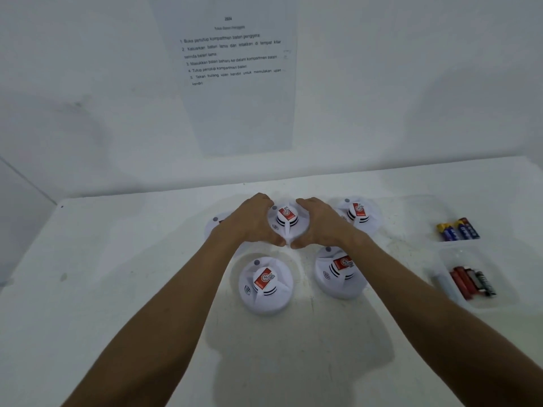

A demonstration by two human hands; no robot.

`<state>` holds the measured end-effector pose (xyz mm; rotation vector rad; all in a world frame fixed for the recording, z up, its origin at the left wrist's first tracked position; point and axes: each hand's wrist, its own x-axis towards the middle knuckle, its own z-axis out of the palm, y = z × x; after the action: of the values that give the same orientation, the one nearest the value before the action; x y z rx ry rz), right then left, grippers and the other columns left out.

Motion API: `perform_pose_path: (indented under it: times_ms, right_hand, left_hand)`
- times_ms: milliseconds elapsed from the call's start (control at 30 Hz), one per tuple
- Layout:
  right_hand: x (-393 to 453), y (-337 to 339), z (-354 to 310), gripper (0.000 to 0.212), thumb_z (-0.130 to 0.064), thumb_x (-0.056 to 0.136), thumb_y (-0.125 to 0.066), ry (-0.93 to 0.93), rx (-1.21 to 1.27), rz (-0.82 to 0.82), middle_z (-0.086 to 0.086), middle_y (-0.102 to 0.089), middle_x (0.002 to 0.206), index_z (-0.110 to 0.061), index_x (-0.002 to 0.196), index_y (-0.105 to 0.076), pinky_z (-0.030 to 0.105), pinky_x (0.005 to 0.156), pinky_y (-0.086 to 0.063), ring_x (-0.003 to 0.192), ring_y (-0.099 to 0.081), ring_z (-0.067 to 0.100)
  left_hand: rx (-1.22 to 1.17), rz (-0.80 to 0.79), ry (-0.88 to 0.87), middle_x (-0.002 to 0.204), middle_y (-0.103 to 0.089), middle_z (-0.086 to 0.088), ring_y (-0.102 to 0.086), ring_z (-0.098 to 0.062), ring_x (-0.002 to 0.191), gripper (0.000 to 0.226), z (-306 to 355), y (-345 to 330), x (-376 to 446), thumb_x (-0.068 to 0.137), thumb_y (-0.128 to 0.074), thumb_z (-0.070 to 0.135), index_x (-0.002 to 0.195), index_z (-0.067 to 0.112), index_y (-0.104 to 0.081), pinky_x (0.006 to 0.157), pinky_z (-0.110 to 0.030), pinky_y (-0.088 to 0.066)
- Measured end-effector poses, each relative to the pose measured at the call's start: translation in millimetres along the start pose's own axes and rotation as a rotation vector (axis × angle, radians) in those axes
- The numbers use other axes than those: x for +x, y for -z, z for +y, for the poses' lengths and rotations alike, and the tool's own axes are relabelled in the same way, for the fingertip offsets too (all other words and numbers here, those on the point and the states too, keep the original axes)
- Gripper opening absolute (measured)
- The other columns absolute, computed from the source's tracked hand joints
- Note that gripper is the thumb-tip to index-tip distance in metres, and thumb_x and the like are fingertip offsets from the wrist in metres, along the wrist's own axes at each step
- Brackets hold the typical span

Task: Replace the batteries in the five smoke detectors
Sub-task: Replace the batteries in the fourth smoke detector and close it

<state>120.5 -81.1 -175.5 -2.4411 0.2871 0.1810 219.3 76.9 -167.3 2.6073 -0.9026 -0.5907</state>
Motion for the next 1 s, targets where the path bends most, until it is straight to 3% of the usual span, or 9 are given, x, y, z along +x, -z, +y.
perform_pose_path:
  times_ms: [100,167,267,333,433,533,633,733,1000]
  right_hand:
    - [-4.9,3.5,-2.2,0.097,-0.026,0.059,-0.094,0.039,-0.026,0.012,0.015,-0.050,0.132,-0.005,0.139,-0.044,0.038,0.104,-0.041,0.125,-0.043,0.027]
    - [-11.4,7.9,0.0,0.105,-0.028,0.058,-0.093,0.069,-0.015,0.021,0.009,-0.049,0.127,-0.016,0.146,-0.037,0.040,0.100,-0.046,0.120,-0.043,0.022]
    - [-32.3,24.0,3.1,0.115,-0.025,0.063,-0.090,0.107,0.057,0.021,0.001,-0.039,0.122,-0.033,0.154,-0.020,0.023,0.079,-0.046,0.111,-0.042,0.015]
    - [-50.3,38.2,5.5,0.110,-0.022,0.066,-0.089,0.142,0.110,0.014,0.001,-0.041,0.121,-0.038,0.151,-0.022,0.025,0.080,-0.046,0.110,-0.046,0.017]
    - [-78.9,56.2,11.9,0.101,-0.016,0.063,-0.092,0.189,0.257,0.012,-0.003,-0.051,0.121,-0.036,0.141,-0.031,0.036,0.085,-0.058,0.109,-0.058,0.020]
    - [-106.7,71.9,21.0,0.100,-0.015,0.056,-0.092,0.217,0.437,0.009,-0.002,-0.053,0.122,-0.033,0.134,-0.032,0.036,0.081,-0.061,0.109,-0.062,0.021]
    - [-127.8,81.7,29.2,0.100,-0.009,0.054,-0.090,0.289,0.588,0.012,-0.003,-0.051,0.130,-0.025,0.136,-0.033,0.031,0.085,-0.058,0.117,-0.058,0.013]
    - [-147.3,89.2,44.1,0.101,0.005,0.058,-0.085,0.332,0.689,0.005,0.001,-0.051,0.135,-0.016,0.140,-0.032,0.031,0.090,-0.055,0.124,-0.056,0.017]
    - [-173.7,124.6,82.4,0.101,0.014,0.058,-0.087,0.357,0.655,-0.078,-0.007,-0.057,0.136,-0.024,0.141,-0.043,0.026,0.088,-0.055,0.125,-0.056,0.010]
  left_hand:
    - [-0.061,-0.007,-0.022,0.134,-0.045,-0.002,-0.048,-0.021,0.120,0.090,9.1,8.0,-12.9,0.057,-0.088,0.040,0.133,0.017,-0.046,0.088,-0.023,-0.034]
    - [-0.084,0.043,-0.078,0.132,-0.051,-0.003,-0.051,-0.022,0.119,0.089,17.8,10.9,-24.8,0.057,-0.089,0.037,0.133,0.018,-0.047,0.088,-0.023,-0.037]
    - [-0.213,0.151,-0.193,0.129,-0.055,0.001,-0.058,-0.014,0.107,0.092,34.5,13.3,-46.9,0.057,-0.091,0.032,0.136,0.019,-0.046,0.089,-0.024,-0.047]
    - [-0.419,0.178,-0.231,0.128,-0.056,0.006,-0.061,-0.008,0.102,0.095,45.2,15.2,-62.4,0.060,-0.091,0.024,0.141,0.023,-0.041,0.084,-0.023,-0.053]
    - [-0.709,0.193,-0.252,0.121,-0.061,0.007,-0.063,-0.009,0.102,0.075,60.6,18.4,-86.2,0.074,-0.081,0.012,0.138,0.025,-0.045,0.082,-0.025,-0.056]
    - [-0.675,0.178,-0.249,0.121,-0.061,0.008,-0.060,-0.007,0.109,0.057,76.7,14.2,-100.4,0.081,-0.074,0.013,0.131,0.031,-0.053,0.092,-0.032,-0.053]
    - [-0.672,0.040,-0.264,0.124,-0.062,0.005,-0.061,-0.009,0.111,0.067,95.5,3.1,-108.6,0.078,-0.078,0.018,0.136,0.035,-0.049,0.096,-0.038,-0.051]
    - [-0.822,-0.036,-0.310,0.116,-0.070,-0.006,-0.068,-0.024,0.102,0.073,122.0,-7.6,-117.3,0.077,-0.078,0.003,0.139,0.026,-0.046,0.090,-0.042,-0.055]
    - [-0.843,0.019,-0.292,0.104,-0.071,-0.012,-0.070,-0.034,0.092,0.069,167.8,-22.9,-117.3,0.073,-0.081,0.003,0.131,0.029,-0.055,0.089,-0.050,-0.054]
